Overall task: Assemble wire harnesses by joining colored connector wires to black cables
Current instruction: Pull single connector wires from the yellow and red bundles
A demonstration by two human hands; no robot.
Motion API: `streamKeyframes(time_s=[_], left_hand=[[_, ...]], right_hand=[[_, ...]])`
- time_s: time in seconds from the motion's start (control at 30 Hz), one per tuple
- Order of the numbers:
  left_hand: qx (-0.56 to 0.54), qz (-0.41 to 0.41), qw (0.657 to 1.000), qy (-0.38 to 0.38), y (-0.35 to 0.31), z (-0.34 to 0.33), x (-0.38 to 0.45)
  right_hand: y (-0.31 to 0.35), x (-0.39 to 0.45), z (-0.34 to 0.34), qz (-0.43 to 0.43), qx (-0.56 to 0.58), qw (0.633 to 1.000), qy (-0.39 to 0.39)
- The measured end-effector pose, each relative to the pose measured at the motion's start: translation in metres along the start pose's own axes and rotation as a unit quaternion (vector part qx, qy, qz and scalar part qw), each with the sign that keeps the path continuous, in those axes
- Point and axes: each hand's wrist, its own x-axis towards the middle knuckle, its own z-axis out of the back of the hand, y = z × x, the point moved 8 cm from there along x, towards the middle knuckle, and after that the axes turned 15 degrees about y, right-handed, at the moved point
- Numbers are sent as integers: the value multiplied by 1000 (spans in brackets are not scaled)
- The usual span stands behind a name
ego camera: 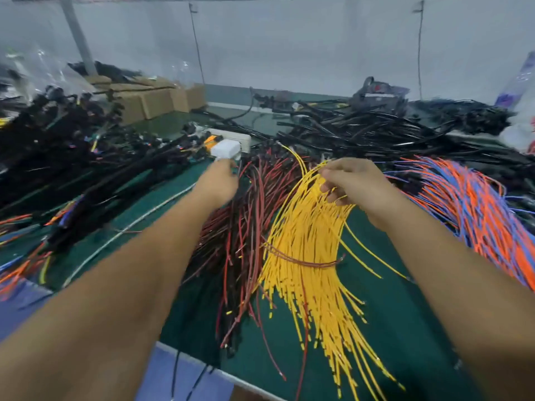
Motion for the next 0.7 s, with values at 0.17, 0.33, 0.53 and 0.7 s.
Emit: streamKeyframes(time_s=[0.17, 0.33, 0.53, 0.7], left_hand=[[18, 82, 995, -54, 8, -17, 1], [-25, 105, 992, -70, 22, 3, -5], [-229, 87, 951, -191, 38, 21, -21], [-334, 29, 941, -39, -41, 4, -2]], right_hand=[[-34, -13, 9, -32, 10, 999, -5], [-54, -13, 8, -50, 40, 997, -31], [-57, -20, 13, -44, 45, 998, -15], [-59, -27, 26, -48, 52, 997, -32]])
